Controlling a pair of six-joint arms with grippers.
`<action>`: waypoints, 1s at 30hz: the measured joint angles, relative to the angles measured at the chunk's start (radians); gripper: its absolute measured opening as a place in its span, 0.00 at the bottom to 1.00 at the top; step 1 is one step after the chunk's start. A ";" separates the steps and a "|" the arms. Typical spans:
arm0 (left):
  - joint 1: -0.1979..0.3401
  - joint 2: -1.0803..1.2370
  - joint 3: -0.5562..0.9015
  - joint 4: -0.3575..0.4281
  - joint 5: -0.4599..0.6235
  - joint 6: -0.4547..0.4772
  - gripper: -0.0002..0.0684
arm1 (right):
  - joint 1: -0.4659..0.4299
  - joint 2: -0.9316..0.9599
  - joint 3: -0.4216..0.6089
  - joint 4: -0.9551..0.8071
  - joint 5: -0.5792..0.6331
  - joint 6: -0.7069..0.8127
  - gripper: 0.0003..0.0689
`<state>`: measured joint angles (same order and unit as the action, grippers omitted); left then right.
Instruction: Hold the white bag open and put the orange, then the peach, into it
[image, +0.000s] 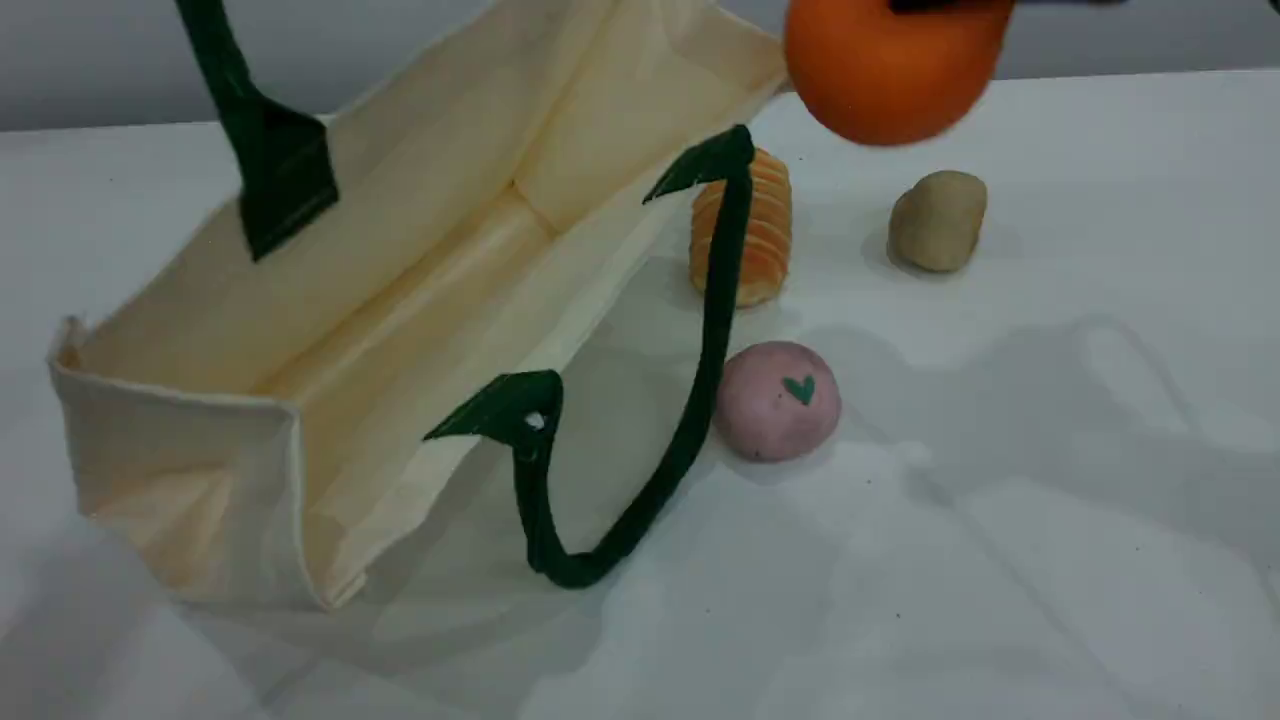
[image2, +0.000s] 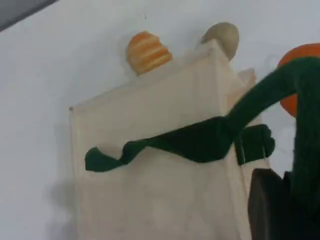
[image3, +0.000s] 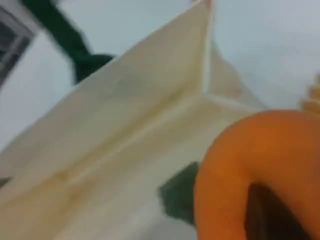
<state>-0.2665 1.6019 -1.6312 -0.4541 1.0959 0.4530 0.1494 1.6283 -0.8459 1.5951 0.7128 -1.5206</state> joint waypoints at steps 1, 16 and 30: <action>0.000 0.000 -0.011 0.015 0.006 -0.005 0.08 | 0.000 -0.008 -0.003 -0.001 0.008 -0.002 0.06; 0.000 -0.021 -0.017 0.039 0.014 -0.024 0.08 | 0.080 -0.035 -0.011 0.026 0.170 0.001 0.06; 0.001 -0.041 -0.017 0.036 0.020 -0.024 0.08 | 0.303 0.038 -0.033 0.140 -0.010 -0.050 0.06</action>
<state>-0.2656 1.5612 -1.6484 -0.4182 1.1161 0.4290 0.4520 1.6658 -0.8792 1.7354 0.7023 -1.5702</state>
